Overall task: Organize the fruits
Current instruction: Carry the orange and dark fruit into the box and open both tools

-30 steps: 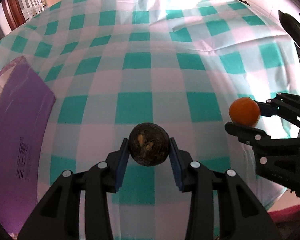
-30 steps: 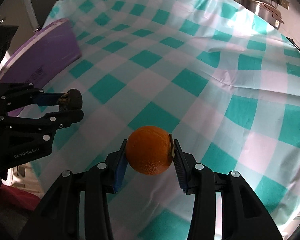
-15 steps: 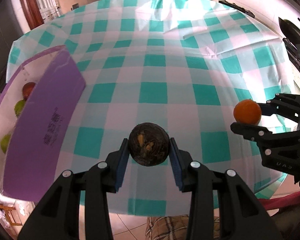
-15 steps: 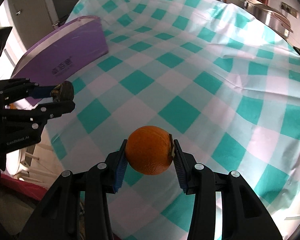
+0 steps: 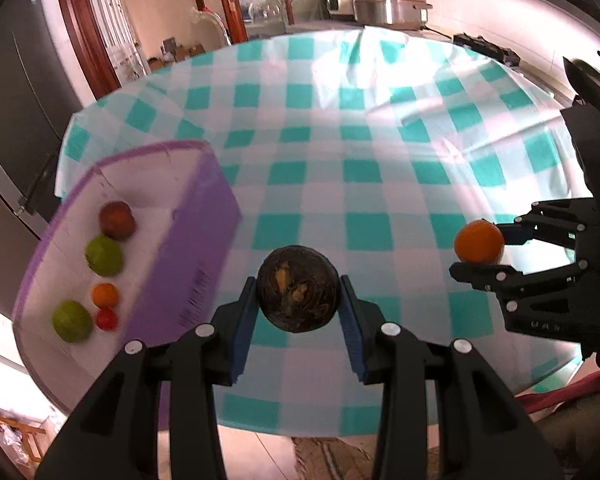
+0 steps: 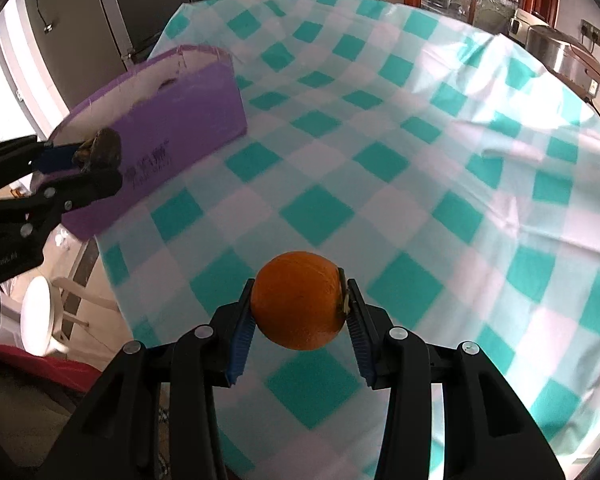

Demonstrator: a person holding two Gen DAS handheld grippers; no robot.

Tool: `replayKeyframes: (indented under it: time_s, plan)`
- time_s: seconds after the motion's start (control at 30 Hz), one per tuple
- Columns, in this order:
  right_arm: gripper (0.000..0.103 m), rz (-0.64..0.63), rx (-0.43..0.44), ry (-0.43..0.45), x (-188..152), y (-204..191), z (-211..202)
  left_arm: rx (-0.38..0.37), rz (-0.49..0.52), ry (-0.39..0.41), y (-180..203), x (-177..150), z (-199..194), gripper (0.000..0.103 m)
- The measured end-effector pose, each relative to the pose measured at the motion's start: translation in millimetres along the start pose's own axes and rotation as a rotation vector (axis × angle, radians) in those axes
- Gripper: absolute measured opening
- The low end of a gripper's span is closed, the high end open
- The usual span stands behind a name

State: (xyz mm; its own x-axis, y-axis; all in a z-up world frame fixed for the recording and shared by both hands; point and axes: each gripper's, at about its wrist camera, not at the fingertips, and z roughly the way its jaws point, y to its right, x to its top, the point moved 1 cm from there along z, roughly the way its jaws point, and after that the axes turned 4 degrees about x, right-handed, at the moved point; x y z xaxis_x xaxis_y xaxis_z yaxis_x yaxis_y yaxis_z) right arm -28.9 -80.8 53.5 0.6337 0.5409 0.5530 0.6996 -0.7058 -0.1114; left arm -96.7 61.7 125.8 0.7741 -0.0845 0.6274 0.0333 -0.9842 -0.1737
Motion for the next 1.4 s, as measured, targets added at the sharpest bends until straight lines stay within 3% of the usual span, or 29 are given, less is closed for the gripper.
replayKeyframes:
  time_s: [0.37, 0.7, 1.07, 1.23, 1.4]
  plan:
    - [0.043, -0.023, 0.067, 0.059, 102, -62, 31, 0.055, -0.101, 0.003, -114, 16, 16, 0.040]
    - [0.043, -0.044, 0.160, 0.093, 180, -129, 61, 0.067, -0.173, -0.070, -200, 2, 52, 0.040]
    - [0.043, -0.083, 0.170, -0.038, 203, -175, 122, 0.024, -0.151, -0.227, -231, -32, 95, 0.040]
    - [0.043, -0.081, 0.141, -0.088, 216, -182, 143, 0.016, -0.099, -0.242, -234, -34, 97, 0.040]
    - [0.043, -0.108, 0.121, -0.089, 237, -193, 154, -0.001, -0.127, -0.268, -251, -39, 99, 0.040]
